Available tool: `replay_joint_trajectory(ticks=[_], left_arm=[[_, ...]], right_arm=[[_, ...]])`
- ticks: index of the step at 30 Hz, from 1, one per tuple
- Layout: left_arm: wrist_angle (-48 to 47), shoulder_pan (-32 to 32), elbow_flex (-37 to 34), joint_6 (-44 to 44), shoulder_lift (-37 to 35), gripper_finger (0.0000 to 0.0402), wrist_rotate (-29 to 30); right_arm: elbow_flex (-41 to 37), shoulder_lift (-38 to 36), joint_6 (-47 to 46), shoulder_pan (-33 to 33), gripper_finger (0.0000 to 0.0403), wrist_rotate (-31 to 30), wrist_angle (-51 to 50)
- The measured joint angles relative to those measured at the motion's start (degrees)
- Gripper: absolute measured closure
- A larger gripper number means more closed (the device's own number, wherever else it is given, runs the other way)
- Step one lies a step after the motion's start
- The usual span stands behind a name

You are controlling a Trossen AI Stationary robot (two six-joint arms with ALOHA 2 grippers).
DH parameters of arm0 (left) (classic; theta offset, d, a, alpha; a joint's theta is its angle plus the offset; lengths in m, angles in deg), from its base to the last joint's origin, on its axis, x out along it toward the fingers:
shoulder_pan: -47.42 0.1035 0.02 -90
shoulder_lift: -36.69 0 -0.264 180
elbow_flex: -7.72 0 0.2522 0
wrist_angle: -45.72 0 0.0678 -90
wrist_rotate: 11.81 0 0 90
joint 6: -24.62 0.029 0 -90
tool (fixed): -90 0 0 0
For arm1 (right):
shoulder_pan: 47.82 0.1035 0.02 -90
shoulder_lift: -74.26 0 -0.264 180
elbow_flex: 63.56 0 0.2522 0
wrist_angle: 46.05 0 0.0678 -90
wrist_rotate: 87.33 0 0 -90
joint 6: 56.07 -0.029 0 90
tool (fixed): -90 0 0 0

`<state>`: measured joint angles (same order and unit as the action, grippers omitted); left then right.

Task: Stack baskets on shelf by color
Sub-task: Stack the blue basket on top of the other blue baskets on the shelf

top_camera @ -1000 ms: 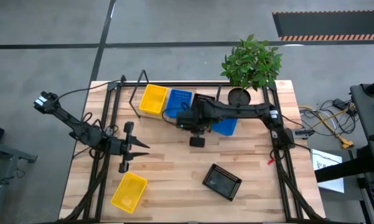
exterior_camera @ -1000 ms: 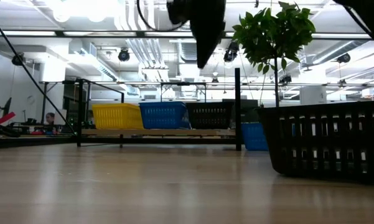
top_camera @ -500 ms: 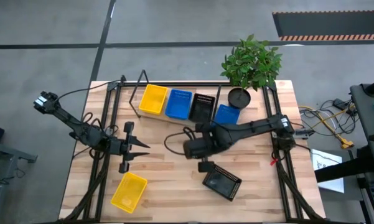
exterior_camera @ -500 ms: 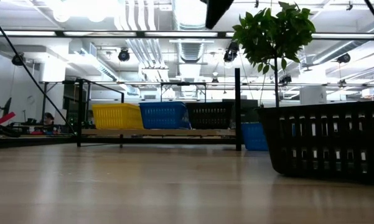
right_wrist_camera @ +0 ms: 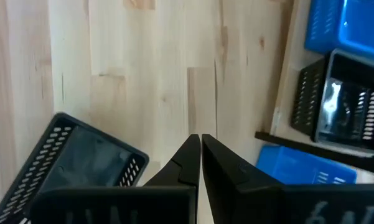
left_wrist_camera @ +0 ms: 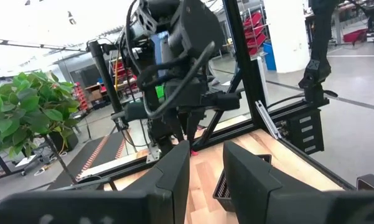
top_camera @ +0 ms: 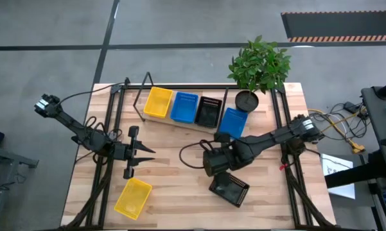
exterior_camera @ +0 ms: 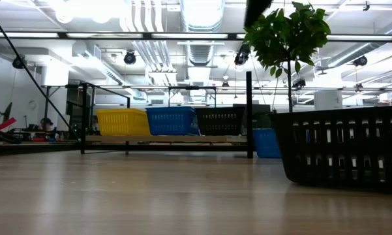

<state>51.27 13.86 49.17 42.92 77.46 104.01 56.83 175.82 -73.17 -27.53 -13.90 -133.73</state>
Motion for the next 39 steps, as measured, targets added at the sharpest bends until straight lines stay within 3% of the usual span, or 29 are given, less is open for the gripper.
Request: replay_joint_trajectory(ticks=[16,31,39], left_arm=[[0.0,0.0,0.0,0.0,0.0,0.0320,0.0],[-0.2,0.0,0.0,0.0,0.1,0.0320,0.0],[-0.3,0.0,0.0,0.1,0.1,0.0320,0.0]], right_arm=[[-33.6,-18.3,-5.7,-2.1,0.0384,-1.0,16.9],[-51.3,-21.0,-4.3,-8.9,0.0243,-1.9,27.7],[-54.1,-21.8,-2.3,-12.0,0.0214,-4.7,29.9]])
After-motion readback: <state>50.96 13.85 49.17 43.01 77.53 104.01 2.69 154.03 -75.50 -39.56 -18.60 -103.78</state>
